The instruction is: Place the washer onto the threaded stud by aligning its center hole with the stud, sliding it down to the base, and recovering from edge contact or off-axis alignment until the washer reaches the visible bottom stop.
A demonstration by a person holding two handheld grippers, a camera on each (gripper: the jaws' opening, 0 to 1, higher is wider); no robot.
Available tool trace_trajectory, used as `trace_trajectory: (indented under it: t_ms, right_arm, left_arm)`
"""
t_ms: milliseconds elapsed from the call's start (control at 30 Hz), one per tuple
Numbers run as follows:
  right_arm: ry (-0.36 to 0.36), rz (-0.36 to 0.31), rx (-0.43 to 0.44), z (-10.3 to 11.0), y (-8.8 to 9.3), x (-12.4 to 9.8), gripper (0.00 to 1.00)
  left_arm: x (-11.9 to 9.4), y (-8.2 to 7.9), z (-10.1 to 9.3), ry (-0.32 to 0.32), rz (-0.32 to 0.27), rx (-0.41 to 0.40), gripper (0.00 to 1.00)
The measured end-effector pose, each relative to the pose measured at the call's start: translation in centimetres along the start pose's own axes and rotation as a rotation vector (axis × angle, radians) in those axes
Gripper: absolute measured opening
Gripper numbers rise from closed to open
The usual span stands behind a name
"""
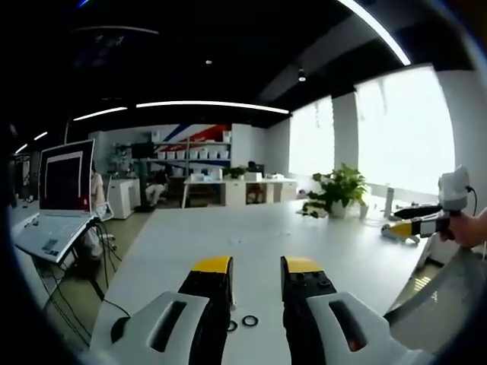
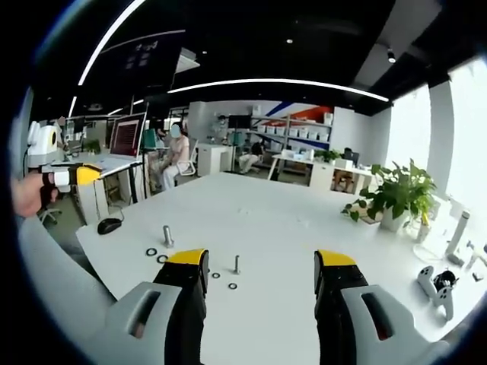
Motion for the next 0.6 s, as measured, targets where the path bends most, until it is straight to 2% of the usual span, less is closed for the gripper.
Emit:
trace_trajectory:
  t_ms: [133,600]
  right_arm:
    - [0.008,-0.012,0.009,-0.05,-0.14,-0.16,0.59]
    - [0.015,-0.013,0.016,-0.48,-0.14,-0.1,0.59]
  left_arm:
    - [-0.03,0.08,-0.14,0.01,0.004,0.005,0.24]
    - [0.24,0.1,0.4,-0.018,0.008,-0.017,0.24]
Point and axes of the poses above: the point that each gripper's makers call its tool centre point, and the gripper's own axes: x roughly forward along the fingers, z roughly to its left, y roughly out of its underside, the point moved 4 cm from there along -x, roughly backward along the fingers, and after that the axes turned 12 degrees about -y, right-handed, at the moved point
